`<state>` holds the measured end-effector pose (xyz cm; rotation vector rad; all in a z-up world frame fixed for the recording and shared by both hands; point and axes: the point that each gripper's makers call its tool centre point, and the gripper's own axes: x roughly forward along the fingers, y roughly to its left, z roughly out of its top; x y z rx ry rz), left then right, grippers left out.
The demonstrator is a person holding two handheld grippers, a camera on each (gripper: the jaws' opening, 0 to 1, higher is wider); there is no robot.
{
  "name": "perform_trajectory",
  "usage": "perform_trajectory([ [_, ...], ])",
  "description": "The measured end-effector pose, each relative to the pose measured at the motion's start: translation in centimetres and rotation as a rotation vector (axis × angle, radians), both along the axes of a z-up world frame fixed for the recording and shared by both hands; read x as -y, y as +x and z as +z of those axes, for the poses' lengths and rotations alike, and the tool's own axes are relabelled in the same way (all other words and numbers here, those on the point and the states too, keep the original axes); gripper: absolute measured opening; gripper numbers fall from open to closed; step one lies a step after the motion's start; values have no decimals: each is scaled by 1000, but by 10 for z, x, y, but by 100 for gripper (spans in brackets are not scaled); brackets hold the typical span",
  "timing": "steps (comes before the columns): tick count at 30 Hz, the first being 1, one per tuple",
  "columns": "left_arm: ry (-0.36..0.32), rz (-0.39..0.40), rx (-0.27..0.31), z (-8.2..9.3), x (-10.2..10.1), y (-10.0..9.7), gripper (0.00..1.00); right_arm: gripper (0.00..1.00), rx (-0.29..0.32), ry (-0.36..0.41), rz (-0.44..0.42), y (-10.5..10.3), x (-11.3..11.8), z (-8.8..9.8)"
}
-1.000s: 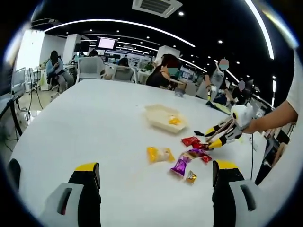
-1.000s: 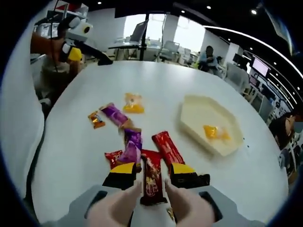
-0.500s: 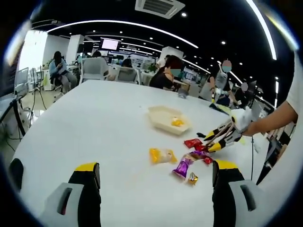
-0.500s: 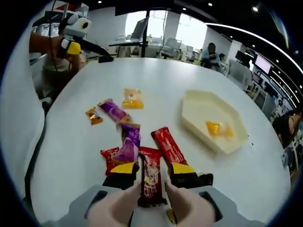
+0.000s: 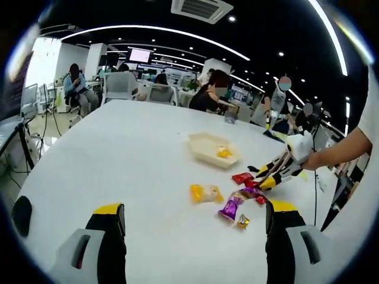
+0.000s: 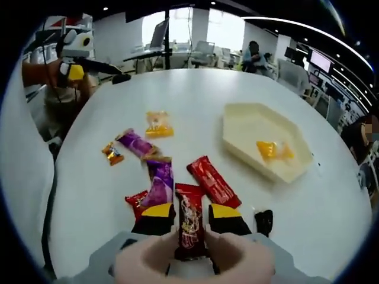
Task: Place the target food into the container with the food tongs after gripping and lifting it, then release it inside without dropping or visibly crushing the food.
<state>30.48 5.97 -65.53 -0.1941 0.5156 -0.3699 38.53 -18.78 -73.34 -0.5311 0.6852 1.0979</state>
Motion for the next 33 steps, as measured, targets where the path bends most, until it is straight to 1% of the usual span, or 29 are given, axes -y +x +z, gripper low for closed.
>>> perform_trajectory([
  [6,-1,-2,8,2,-2,0,99,23,-7,-1,-17,-2,-1,4],
  [8,0,-2,10,3,-3,0,99,23,-41,40,-64,-4,-3,8],
  [11,-5,-3,15,4,-4,1,99,23,-47,43,-103,0,4,8],
  [14,-8,-22,22,6,-2,3,99,22,-63,68,-186,0,12,14],
  [15,-7,-26,24,6,-2,4,99,23,-64,73,-199,0,12,14],
  [17,-7,-52,35,9,-1,9,99,23,-77,122,-281,1,16,21],
  [18,-7,-60,41,10,0,11,99,23,-100,152,-332,1,18,24],
  [19,-8,-74,46,12,0,13,99,22,-126,197,-404,1,20,29],
  [20,-9,-81,49,13,1,15,99,22,-132,231,-452,2,23,33],
  [21,-10,-88,53,15,1,16,99,22,-143,259,-494,2,26,36],
  [22,-12,-112,63,18,3,19,99,22,-154,288,-537,2,28,39],
  [23,-11,-126,68,20,5,21,99,22,-162,312,-568,1,30,42],
  [24,-11,-132,71,20,5,21,99,22,-163,320,-582,0,31,44],
  [25,-9,-150,78,22,7,24,99,22,-163,344,-621,0,34,47],
  [26,-14,-171,87,24,9,26,99,22,-186,379,-685,-2,39,51],
  [27,-16,-183,92,25,10,28,99,22,-191,389,-717,-3,42,53],
  [28,-17,-188,94,26,11,28,99,22,-191,395,-729,-4,43,54],
  [29,-16,-205,99,27,13,29,99,22,-191,419,-767,-5,46,58],
  [31,-20,-227,109,30,15,29,99,22,-204,439,-826,-7,49,62],
  [33,-24,-260,120,31,19,29,99,22,-181,465,-880,-10,51,70],
])
